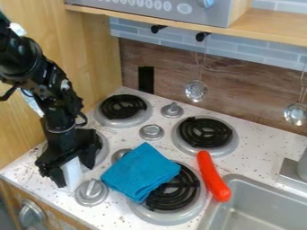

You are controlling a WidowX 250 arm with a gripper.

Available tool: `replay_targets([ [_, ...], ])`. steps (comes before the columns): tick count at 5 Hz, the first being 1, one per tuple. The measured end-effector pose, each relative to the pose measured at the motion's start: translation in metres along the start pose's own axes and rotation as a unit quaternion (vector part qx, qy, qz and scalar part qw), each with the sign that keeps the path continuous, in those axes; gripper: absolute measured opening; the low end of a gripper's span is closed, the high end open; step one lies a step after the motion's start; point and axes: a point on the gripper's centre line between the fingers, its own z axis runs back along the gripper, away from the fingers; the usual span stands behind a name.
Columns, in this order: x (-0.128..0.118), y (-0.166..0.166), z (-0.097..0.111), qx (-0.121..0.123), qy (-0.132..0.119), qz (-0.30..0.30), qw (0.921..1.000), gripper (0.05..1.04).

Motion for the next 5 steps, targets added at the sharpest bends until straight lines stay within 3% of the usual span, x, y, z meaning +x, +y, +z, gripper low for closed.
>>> replay_targets([
  [1,0.007,0.012,0.000,0.003,0.011,0.005,0.9999,0.737],
  [3,0.011,0.016,0.005,0.004,0.000,0.001,1.0000,0.699],
  [5,0.003,-0.008,0.019,0.009,-0.005,-0.080,0.9967,0.699],
])
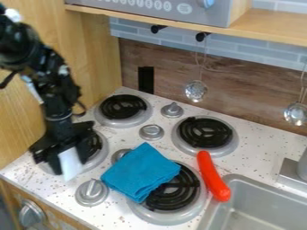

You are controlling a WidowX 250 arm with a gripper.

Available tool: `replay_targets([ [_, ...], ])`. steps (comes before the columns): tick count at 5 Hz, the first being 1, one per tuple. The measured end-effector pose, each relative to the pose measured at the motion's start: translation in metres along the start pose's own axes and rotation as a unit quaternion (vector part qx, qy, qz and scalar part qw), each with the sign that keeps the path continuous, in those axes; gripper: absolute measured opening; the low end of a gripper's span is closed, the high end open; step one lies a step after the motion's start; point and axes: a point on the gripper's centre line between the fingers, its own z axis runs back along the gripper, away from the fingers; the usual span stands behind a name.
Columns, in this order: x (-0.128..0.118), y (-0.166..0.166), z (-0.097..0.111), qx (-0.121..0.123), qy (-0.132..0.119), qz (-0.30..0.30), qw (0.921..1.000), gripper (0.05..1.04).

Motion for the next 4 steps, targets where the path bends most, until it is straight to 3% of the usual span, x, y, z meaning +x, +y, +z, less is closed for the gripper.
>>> replay_targets([
  [1,-0.003,-0.018,0.012,-0.001,0.000,-0.033,0.9995,0.699],
  [3,-0.010,-0.074,0.058,-0.030,-0.026,-0.070,0.9968,0.699],
  [4,0.005,-0.090,0.055,-0.020,-0.035,-0.061,0.9973,0.699],
])
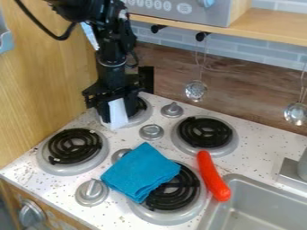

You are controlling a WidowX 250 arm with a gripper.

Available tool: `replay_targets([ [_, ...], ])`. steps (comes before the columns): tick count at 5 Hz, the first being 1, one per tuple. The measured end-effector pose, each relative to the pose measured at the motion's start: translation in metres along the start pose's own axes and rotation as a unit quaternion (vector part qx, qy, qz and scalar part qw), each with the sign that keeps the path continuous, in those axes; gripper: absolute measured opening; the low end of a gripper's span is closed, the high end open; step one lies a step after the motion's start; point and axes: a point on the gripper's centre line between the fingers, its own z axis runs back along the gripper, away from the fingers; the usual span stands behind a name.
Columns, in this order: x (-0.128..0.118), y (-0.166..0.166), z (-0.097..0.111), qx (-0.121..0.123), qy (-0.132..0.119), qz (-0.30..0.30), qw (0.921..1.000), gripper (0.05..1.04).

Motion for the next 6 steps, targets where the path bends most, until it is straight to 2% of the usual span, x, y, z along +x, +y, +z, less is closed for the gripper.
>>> replay_targets([
  [2,0.029,-0.031,-0.048,0.026,-0.003,0.021,0.9994,0.699],
  [4,0.048,-0.041,-0.082,0.043,0.000,0.040,0.9982,0.699],
  [5,0.055,-0.042,-0.091,0.050,-0.005,0.044,0.9977,0.697],
  [6,0.063,-0.044,-0.093,0.047,-0.012,0.056,0.9972,0.736],
])
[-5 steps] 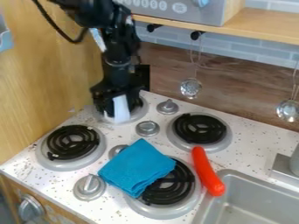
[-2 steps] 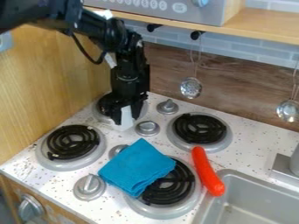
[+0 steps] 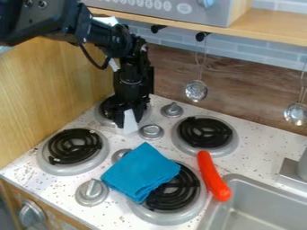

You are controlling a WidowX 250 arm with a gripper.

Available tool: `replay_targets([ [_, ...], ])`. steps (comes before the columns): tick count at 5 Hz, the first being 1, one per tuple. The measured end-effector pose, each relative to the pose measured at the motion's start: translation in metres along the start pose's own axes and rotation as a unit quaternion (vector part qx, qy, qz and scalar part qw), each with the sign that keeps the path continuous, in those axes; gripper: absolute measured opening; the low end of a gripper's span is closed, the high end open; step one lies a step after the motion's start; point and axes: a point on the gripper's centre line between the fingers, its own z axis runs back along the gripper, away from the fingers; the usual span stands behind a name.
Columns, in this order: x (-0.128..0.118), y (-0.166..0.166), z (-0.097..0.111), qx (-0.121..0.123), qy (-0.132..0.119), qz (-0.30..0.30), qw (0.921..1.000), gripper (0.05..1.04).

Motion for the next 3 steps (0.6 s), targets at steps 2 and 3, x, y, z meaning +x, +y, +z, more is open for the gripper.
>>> replay_targets([
  [2,-0.004,0.026,-0.014,0.001,0.028,0.024,0.9993,1.009],
  [3,-0.011,0.035,0.007,-0.023,0.033,0.010,0.9991,1.005],
])
